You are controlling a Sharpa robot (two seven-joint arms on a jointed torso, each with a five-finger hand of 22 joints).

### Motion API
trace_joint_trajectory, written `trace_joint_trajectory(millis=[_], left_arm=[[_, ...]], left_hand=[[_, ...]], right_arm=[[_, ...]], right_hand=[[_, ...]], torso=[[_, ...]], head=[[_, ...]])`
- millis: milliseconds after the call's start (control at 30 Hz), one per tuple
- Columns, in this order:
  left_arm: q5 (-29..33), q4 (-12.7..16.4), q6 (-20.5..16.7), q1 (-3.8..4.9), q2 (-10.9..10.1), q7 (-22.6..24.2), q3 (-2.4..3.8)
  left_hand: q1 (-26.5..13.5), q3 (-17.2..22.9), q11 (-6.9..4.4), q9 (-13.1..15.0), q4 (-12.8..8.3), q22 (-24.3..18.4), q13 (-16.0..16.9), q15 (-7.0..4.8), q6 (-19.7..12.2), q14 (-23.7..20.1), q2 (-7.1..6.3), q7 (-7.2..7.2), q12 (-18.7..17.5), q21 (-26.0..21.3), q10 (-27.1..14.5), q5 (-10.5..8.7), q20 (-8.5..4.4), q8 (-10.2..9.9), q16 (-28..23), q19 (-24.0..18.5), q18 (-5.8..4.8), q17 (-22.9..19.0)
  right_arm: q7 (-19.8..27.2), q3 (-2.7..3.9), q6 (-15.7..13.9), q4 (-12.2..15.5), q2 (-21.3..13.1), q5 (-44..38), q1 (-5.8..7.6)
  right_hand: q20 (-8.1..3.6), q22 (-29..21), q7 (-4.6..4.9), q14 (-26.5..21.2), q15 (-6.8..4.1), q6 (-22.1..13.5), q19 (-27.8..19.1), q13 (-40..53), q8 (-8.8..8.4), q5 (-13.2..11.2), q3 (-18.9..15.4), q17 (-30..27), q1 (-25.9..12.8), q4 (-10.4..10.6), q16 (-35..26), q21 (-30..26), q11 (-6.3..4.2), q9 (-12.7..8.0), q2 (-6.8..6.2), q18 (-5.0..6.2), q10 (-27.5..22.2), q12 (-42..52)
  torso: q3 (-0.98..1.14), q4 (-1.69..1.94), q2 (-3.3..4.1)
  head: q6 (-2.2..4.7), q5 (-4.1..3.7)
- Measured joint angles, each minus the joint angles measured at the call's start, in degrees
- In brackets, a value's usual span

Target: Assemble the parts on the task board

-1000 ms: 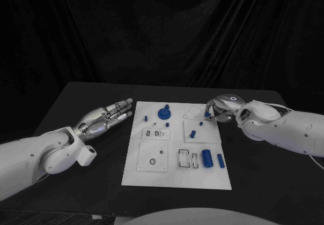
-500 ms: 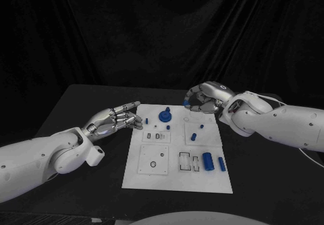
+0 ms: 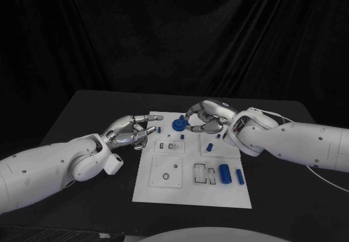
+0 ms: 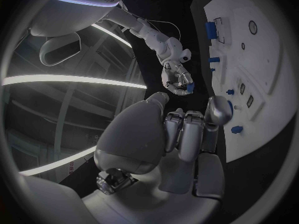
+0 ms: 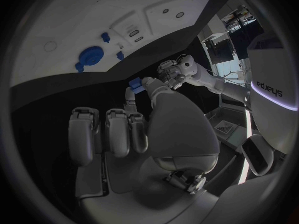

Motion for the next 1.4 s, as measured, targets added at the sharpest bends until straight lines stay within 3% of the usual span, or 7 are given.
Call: trace_joint_trajectory(millis=[33, 100, 233, 333, 400, 1000, 1400], left_arm=[[0.00, -0.09, -0.12, 0.00, 0.12, -0.20, 0.00], [0.00, -0.29, -0.34, 0.00, 0.33, -0.74, 0.00], [0.00, -0.47, -0.45, 0.00, 0.67, -1.97, 0.01], [0.00, -0.51, -0.38, 0.00, 0.94, -3.06, 0.01], [0.00, -0.57, -0.24, 0.00, 1.12, -3.70, 0.01], [-0.01, -1.30, 2.98, 0.00, 2.77, -9.32, 0.01], [-0.02, -2.26, 4.80, 0.00, 4.02, -12.15, 0.01]], left_hand=[[-0.23, 0.71, -0.09, 0.18, -0.05, 3.39, 0.00, -0.25, 1.25, 0.25, -0.23, 0.15, 0.01, 2.09, 0.09, 0.00, -0.14, 0.54, 0.00, 3.98, -0.31, 0.07], [-0.84, 1.67, -0.91, 0.62, -0.06, 5.17, 0.00, -0.53, 4.64, 0.46, -0.85, 0.51, 0.03, 4.50, 0.91, 0.22, -0.11, 2.00, 0.00, 9.69, -1.19, 0.07], [-1.58, 2.50, -1.58, 1.07, -0.15, 5.50, -0.01, -0.65, 8.66, 0.35, -1.58, 0.93, 0.03, 5.90, 1.59, 0.22, 0.22, 3.90, 0.00, 14.08, -1.20, 0.07], [-1.89, 2.68, -1.65, 1.24, 0.03, 5.50, -0.04, -0.65, 10.46, 0.35, -1.89, 1.19, 0.01, 6.11, 1.67, 0.22, 0.44, 4.64, 0.00, 15.29, -2.11, 0.07], [-2.27, 2.67, -1.51, 1.24, 0.02, 5.50, -0.05, -0.64, 10.68, 0.35, -1.95, 1.35, 0.01, 6.11, 1.52, 0.22, 0.63, 4.87, 0.00, 15.47, -2.12, 0.07], [-2.93, 2.83, -1.24, 1.15, 0.16, 5.49, 0.00, -0.62, 10.96, 0.36, -2.04, 1.67, 0.00, 6.11, 1.25, 0.22, 0.63, 5.15, 0.00, 15.47, -2.10, 0.06], [-3.40, 3.37, -0.85, 0.72, -0.06, 5.48, 0.00, -0.27, 9.12, 0.28, -2.03, 2.25, 0.00, 6.11, 1.23, 0.22, 1.14, 4.64, 0.00, 14.51, -2.09, 0.05]], right_arm=[[0.17, -0.01, 0.30, -0.02, 0.27, 0.19, -0.11], [0.50, -0.01, 0.89, -0.19, 0.81, 0.55, -0.33], [0.91, -0.01, 1.90, -0.58, 1.59, 1.03, -0.62], [1.04, 0.00, 2.57, -0.76, 2.01, 1.27, -0.73], [1.07, 0.00, 2.95, -0.83, 2.23, 1.39, -0.77], [0.89, 0.01, 5.52, -1.48, 2.98, 1.81, -0.93], [0.83, 0.01, 6.02, -1.66, 3.21, 1.86, -0.95]], right_hand=[[0.08, 0.00, 0.00, 0.00, 0.00, 0.00, 0.08, 0.01, 0.00, 0.00, 0.00, 0.00, 0.00, 0.00, 0.00, 0.00, 0.00, -0.01, 0.00, 0.00, 0.00, 0.00], [0.08, 0.00, 0.14, 0.00, 0.00, -0.14, 0.08, 0.04, -0.01, 0.00, 0.00, 0.00, 0.00, 0.00, 0.00, 0.00, 0.00, -0.16, 0.00, 0.00, 0.00, 0.00], [0.08, 0.00, 0.22, 0.00, 0.00, -0.22, 0.08, 0.04, -0.02, 0.00, 0.00, 0.00, 0.00, 0.00, 0.00, 0.00, 0.00, -0.16, 0.00, 0.00, 0.00, 0.00], [0.08, 0.00, 0.22, 0.00, 0.00, -0.23, 0.08, 0.04, -0.10, 0.00, 0.00, 0.00, 0.00, 0.00, 0.00, -0.02, 0.02, -0.15, 0.00, 0.00, 0.00, 0.00], [0.08, 0.00, 0.22, 0.00, 0.00, -0.23, 0.08, 0.04, -0.40, 0.00, 0.00, 0.00, 0.01, 0.00, 0.00, -0.26, 0.41, -0.15, 0.00, 0.00, 0.00, 0.00], [0.28, -0.01, 0.61, 0.12, 0.20, -0.63, -0.13, 0.03, -0.57, -0.22, 0.15, 0.00, 0.01, 0.15, 0.00, -0.34, 0.41, -0.21, -0.01, 0.00, 0.00, 0.00], [0.28, 0.03, 0.62, -0.05, 0.37, -0.64, -0.13, 0.02, -0.69, -0.22, 0.16, 0.00, 0.01, 0.16, 0.00, -0.33, 0.41, -0.33, -0.01, 0.00, 0.00, 0.00]], torso=[[-0.01, 0.00, 0.01], [-0.03, 0.00, 0.02], [-0.05, -0.02, 0.03], [-0.05, -0.02, 0.03], [-0.05, -0.02, 0.03], [0.00, 0.01, 0.01], [0.00, -0.02, -0.03]], head=[[-0.03, 0.04], [-0.16, 0.16], [-0.34, 0.22], [-0.54, 0.25], [-0.63, 0.30], [-0.91, 0.51], [-1.16, 0.46]])
